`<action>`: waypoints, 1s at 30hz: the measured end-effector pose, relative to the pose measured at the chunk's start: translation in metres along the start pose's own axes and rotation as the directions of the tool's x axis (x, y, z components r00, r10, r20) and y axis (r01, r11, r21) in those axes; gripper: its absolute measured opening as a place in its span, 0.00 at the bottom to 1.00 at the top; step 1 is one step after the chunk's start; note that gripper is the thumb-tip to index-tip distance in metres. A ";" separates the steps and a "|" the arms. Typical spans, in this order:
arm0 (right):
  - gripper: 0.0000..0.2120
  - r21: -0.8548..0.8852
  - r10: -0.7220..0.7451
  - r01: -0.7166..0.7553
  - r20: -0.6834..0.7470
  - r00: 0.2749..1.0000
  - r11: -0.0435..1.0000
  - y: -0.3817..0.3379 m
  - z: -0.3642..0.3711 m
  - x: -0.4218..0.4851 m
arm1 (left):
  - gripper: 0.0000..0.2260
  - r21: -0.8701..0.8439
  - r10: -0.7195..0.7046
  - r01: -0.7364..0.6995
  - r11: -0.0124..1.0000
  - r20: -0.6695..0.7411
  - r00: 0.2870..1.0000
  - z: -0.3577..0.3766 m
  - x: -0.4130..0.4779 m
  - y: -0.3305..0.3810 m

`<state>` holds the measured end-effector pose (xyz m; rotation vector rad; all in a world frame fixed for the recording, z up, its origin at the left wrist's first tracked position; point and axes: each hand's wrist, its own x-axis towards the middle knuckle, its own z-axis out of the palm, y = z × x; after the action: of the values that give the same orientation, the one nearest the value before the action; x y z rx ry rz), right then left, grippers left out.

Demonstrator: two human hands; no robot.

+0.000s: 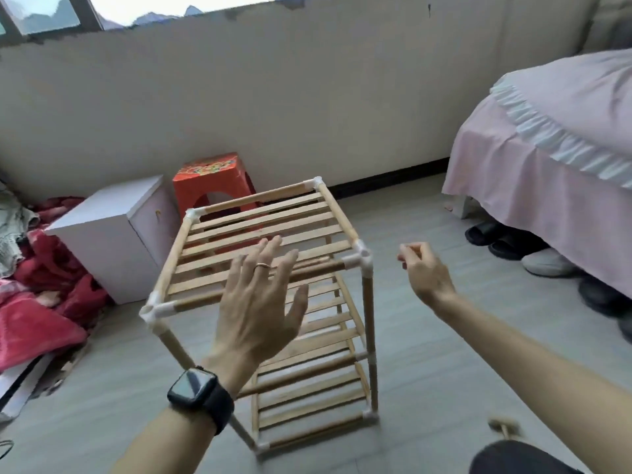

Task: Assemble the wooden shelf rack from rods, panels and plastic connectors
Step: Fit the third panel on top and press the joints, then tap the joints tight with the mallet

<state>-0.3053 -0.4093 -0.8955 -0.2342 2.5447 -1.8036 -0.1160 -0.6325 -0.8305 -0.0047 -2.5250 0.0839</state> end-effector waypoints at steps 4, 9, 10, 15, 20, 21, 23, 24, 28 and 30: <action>0.13 -0.166 0.288 -0.283 0.007 0.958 0.945 0.112 -0.048 -0.020 | 0.20 -0.175 0.388 -0.382 0.907 -0.003 0.922 0.050 0.002 0.085; 0.12 -0.463 0.562 -0.494 0.010 0.827 0.735 0.235 -0.099 -0.055 | 0.22 -0.379 0.383 -0.195 0.905 0.522 0.762 0.146 -0.018 0.168; 0.11 -0.502 0.605 -0.518 0.013 0.796 0.693 0.255 -0.105 -0.061 | 0.22 -0.361 0.352 -0.146 0.921 0.611 0.709 0.171 -0.024 0.178; 0.15 -0.665 0.729 -0.516 0.062 0.682 0.539 0.332 -0.109 -0.078 | 0.24 -0.312 0.228 0.139 0.940 0.875 0.427 0.287 -0.069 0.212; 0.24 -0.786 0.800 -0.454 0.085 0.594 0.420 0.389 -0.086 -0.087 | 0.30 -0.214 0.188 0.162 0.963 0.968 0.164 0.359 -0.130 0.224; 0.25 -0.812 0.807 -0.429 0.083 0.585 0.395 0.395 -0.081 -0.088 | 0.30 -0.199 0.182 0.147 0.969 0.975 0.125 0.366 -0.141 0.223; 0.23 -0.859 0.802 -0.375 0.066 0.594 0.349 0.402 -0.072 -0.088 | 0.32 -0.182 0.175 0.109 0.977 0.982 0.066 0.375 -0.155 0.220; 0.21 -0.873 0.793 -0.353 0.059 0.606 0.335 0.404 -0.068 -0.087 | 0.32 -0.180 0.176 0.092 0.979 0.983 0.050 0.376 -0.158 0.218; 0.15 -0.851 0.703 -0.316 0.086 0.706 0.421 0.394 -0.058 -0.079 | 0.28 -0.178 0.175 0.126 0.976 0.984 0.035 0.370 -0.144 0.211; 0.13 -0.811 0.647 -0.308 0.110 0.754 0.497 0.376 -0.057 -0.074 | 0.25 -0.146 0.140 0.168 0.975 0.989 0.045 0.359 -0.128 0.207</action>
<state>-0.2804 -0.2243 -1.2351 0.1249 2.4934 -0.3470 -0.2218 -0.4505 -1.2091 -0.0185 -4.0390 -0.3852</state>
